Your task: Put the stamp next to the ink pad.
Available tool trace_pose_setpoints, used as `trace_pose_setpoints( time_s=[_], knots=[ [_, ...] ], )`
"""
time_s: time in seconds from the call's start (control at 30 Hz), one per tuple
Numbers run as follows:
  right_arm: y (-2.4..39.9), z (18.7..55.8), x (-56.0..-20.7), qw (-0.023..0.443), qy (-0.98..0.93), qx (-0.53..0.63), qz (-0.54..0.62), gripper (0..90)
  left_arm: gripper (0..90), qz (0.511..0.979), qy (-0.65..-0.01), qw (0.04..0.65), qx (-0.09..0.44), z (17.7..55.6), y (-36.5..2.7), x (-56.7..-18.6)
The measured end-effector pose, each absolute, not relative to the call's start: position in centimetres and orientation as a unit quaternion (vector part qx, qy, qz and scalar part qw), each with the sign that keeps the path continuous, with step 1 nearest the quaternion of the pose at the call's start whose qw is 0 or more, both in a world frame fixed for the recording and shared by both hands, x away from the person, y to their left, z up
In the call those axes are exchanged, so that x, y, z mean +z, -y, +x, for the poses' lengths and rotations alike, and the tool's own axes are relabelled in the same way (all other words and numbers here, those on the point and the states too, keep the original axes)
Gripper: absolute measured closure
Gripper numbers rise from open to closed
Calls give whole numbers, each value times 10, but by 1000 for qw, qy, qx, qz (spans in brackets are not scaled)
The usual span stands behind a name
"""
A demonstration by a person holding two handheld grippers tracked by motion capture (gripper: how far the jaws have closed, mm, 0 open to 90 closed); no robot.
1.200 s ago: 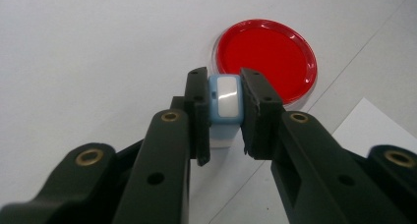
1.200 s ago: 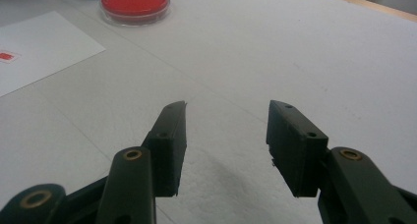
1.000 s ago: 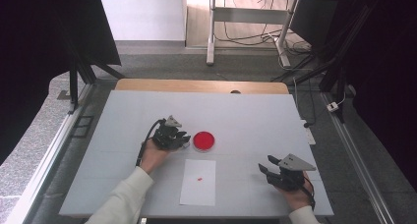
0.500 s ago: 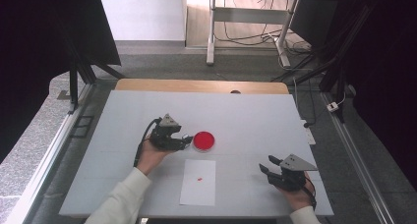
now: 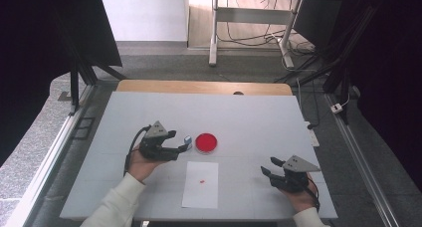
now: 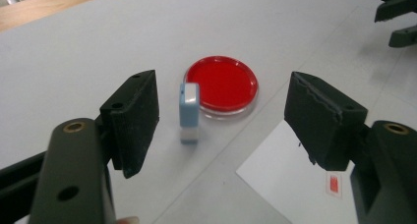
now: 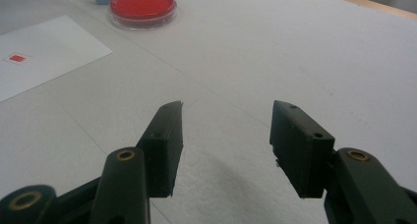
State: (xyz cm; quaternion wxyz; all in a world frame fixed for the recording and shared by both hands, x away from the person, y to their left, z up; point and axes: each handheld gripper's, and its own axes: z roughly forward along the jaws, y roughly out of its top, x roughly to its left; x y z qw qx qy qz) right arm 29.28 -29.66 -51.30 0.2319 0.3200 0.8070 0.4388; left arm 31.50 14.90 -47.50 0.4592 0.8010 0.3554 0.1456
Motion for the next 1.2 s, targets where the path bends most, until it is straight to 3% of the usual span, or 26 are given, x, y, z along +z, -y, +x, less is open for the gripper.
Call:
trace_pose_setpoints(
  time_s=[0.7, 1.2],
  knots=[
    [304, 287, -513, 221, -811, 450, 302, 434, 289, 803, -360, 451, 148, 257, -192, -496],
    [305, 284, -509, 225, -808, 462, 289, 432, 290, 799, -370, 449, 149, 250, -204, -499]
  ],
)
